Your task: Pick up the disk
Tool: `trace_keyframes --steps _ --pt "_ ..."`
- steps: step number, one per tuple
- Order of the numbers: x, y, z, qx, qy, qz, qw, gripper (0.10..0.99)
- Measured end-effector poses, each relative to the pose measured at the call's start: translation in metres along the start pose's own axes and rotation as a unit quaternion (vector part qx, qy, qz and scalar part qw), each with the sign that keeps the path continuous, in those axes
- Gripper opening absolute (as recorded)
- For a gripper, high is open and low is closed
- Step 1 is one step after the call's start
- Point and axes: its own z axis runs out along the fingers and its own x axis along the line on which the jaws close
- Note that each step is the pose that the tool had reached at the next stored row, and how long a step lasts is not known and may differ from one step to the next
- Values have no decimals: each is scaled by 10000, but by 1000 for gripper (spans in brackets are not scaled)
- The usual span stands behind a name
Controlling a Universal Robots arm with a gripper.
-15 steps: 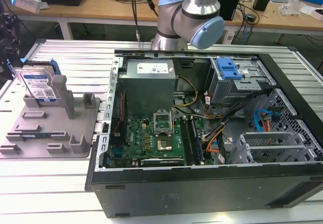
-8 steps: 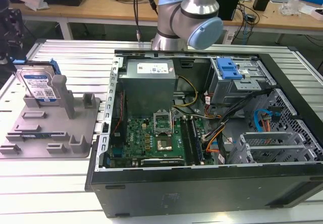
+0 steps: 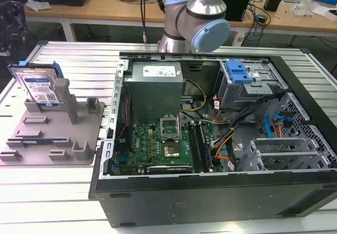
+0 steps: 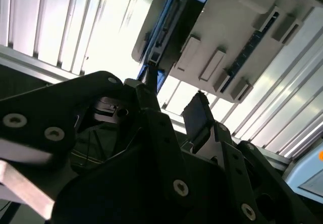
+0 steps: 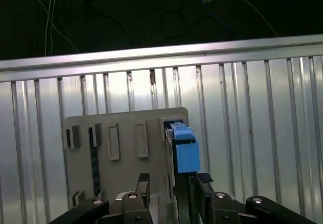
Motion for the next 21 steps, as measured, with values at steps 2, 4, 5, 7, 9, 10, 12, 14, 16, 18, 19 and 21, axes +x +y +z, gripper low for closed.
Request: trace_keyframes --steps 2,4,5,7,9,10,12,14,16,18,19,21 --pt "-14 57 10 1 2 -20 10000 482" --pt "-14 57 10 1 3 -20 10000 482" --pt "-18 58 10 0 5 -22 10000 482" --pt "-27 58 14 1 9 -44 10000 482" --pt "-27 58 18 1 11 -71 10000 482" --pt "-27 59 21 2 12 -93 10000 482" --pt "-27 61 27 2 14 -139 9999 494" --pt "-27 62 31 3 15 -164 9999 557" --pt "-32 64 47 4 20 -200 9998 557" --pt "-59 69 83 25 21 -273 9996 557" --pt "-66 71 95 31 21 -294 9996 557" --pt "-65 78 121 34 22 -327 9995 557"
